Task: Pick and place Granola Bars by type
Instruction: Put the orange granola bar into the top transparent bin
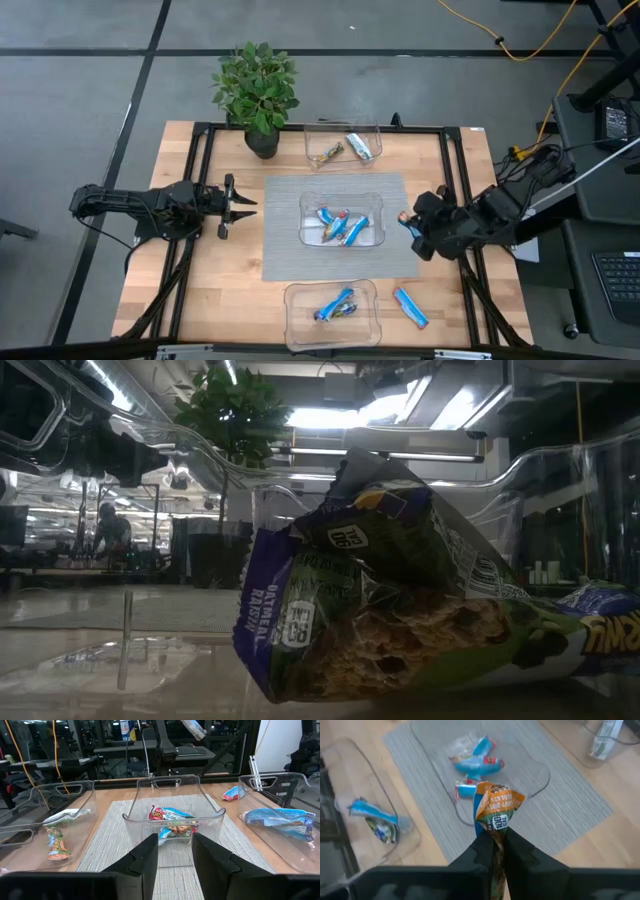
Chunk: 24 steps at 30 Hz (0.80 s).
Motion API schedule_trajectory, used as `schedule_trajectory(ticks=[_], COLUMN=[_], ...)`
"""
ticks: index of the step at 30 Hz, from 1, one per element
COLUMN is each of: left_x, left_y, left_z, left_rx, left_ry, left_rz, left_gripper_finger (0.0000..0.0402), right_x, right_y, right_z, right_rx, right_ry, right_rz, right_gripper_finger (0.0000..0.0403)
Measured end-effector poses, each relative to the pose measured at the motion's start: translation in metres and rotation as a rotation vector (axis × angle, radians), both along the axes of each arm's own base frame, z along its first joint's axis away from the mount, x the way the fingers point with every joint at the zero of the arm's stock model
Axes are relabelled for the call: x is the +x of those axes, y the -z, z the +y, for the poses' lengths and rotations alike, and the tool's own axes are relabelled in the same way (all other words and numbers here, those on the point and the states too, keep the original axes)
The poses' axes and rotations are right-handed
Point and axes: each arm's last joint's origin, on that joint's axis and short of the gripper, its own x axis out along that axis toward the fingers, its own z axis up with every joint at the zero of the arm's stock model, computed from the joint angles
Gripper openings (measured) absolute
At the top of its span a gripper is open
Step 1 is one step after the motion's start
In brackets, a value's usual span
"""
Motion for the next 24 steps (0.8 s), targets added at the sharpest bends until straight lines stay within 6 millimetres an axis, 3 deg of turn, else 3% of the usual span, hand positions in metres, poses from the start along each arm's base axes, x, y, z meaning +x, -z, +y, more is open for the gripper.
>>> schedule_trajectory(ticks=[6, 12, 18, 24], left_x=[0.0, 0.0, 0.0, 0.0], left_y=[0.0, 0.0, 0.0, 0.0], left_z=[0.0, 0.0, 0.0, 0.0], left_rx=[0.0, 0.0, 0.0, 0.0], left_ry=[0.0, 0.0, 0.0, 0.0], left_rz=[0.0, 0.0, 0.0, 0.0], left_gripper_finger=[0.0113, 0.0113, 0.0113, 0.0113], right_x=[0.012, 0.036, 0.059, 0.064], right_y=[-0.004, -0.011, -0.021, -0.028], right_z=[-0.012, -0.037, -0.086, -0.143], right_rx=[0.001, -0.042, -0.058, -0.119], right_ry=[0.038, 0.039, 0.01, -0.012], right_rz=[-0.041, -0.136, -0.22, -0.27], right_gripper_finger=[0.0032, 0.0027, 0.003, 0.0024])
